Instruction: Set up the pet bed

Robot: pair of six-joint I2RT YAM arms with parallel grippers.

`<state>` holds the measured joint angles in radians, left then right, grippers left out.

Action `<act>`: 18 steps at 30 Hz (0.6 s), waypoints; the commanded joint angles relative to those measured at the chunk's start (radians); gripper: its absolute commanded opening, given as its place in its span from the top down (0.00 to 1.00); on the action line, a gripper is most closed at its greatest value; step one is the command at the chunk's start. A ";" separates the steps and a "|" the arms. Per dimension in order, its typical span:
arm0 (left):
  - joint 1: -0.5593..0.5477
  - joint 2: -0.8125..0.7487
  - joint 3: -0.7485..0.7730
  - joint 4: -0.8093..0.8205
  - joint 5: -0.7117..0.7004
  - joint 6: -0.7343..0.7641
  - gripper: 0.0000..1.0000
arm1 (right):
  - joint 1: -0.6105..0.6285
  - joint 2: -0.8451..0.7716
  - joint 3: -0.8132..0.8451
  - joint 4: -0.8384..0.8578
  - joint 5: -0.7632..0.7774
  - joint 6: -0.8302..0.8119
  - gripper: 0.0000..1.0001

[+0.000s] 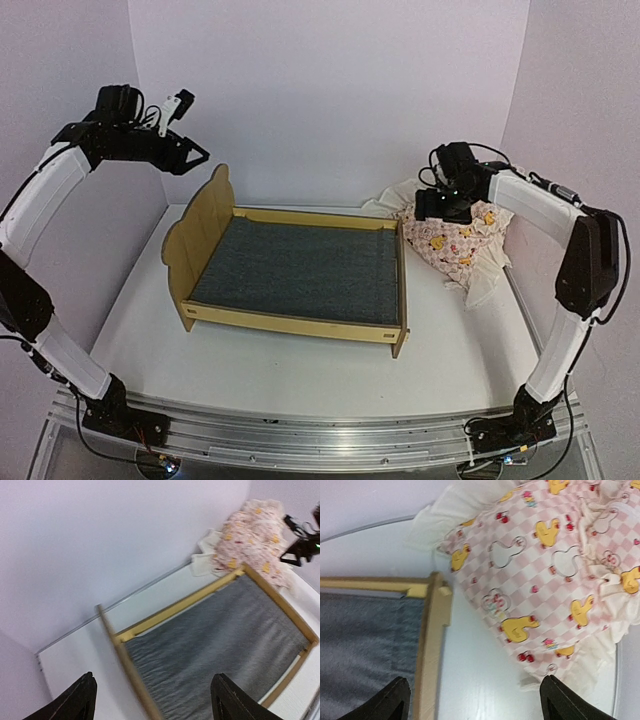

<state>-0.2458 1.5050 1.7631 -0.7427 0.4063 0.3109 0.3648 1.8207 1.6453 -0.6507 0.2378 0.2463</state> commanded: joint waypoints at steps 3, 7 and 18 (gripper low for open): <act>0.223 0.044 -0.013 0.047 -0.079 -0.068 0.20 | -0.091 0.248 0.160 -0.065 0.072 -0.083 0.02; 0.307 0.021 -0.098 0.075 -0.070 -0.076 0.21 | -0.106 0.443 0.303 -0.075 0.175 -0.130 0.02; 0.315 -0.012 -0.146 0.082 -0.004 -0.010 0.22 | -0.171 0.465 0.569 -0.091 0.359 -0.162 1.00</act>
<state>0.0685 1.5578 1.6206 -0.7048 0.3603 0.2704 0.2290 2.4166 2.0704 -0.7465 0.4931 0.1347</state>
